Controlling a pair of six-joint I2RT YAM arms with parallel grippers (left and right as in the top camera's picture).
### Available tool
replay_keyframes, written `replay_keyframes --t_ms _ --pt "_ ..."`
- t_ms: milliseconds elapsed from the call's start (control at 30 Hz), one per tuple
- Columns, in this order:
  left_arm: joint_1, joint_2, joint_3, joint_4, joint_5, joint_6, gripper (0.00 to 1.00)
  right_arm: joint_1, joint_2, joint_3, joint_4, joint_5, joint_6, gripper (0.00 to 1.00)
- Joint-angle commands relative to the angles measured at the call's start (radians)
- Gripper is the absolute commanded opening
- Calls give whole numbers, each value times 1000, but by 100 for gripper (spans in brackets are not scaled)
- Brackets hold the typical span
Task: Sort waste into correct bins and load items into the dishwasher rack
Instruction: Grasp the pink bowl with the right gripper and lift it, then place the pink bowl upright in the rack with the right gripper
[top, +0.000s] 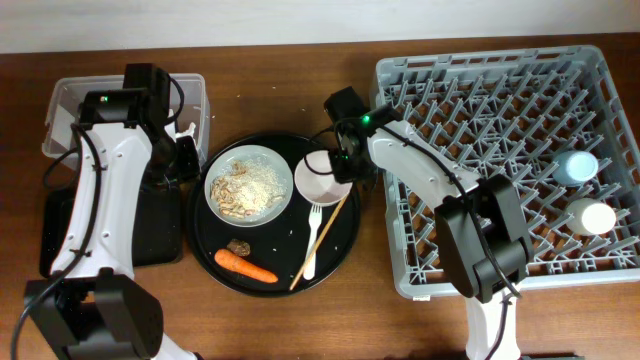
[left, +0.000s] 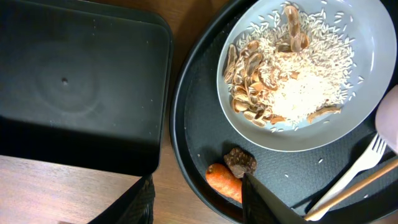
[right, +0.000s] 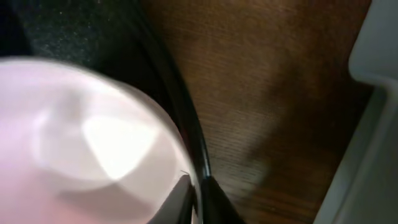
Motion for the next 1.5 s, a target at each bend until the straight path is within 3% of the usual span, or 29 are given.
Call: replay_keyframes --t_ms 0,100,167,233,333,467,600,800,900,1000,1100,1367,1400,1433,1467 --pt "-1 -15 3 2 -8 -13 45 2 11 6 2 -14 12 4" --pt "-1 -16 3 3 -8 -13 45 -13 -49 45 -42 -6 15 4" --pt "-1 -15 3 0 -8 -13 45 -70 -181 212 -173 44 3 4" --pt "-1 -15 3 -2 -8 -13 45 -142 -316 315 -282 203 -34 4" --pt "-1 -16 3 -2 -8 -13 45 -252 -431 317 -334 463 -95 4" --pt "-1 -15 3 2 -11 -13 45 -466 -373 314 -311 884 -5 4" --pt "-1 -16 3 9 9 -13 45 -486 -178 314 -251 1191 58 4" --pt "-1 -15 3 25 9 -13 45 -407 91 312 -226 1220 53 4" --pt "-1 -16 3 27 8 -13 45 -349 92 307 -247 1075 56 5" --pt "-1 -15 3 25 8 -13 45 -347 92 294 -274 1059 57 5" --pt "-1 -15 3 28 8 -13 45 -346 87 295 -294 1405 139 4" --pt "-1 -15 3 32 9 -13 45 -317 88 194 -280 1216 191 5" --pt "-1 -16 3 32 8 -13 45 -291 87 195 -298 1209 190 19" --pt "-1 -16 3 32 9 -13 45 -264 87 196 -329 1209 190 24" --pt "-1 -16 3 32 8 -13 45 -235 87 197 -364 1209 190 72"
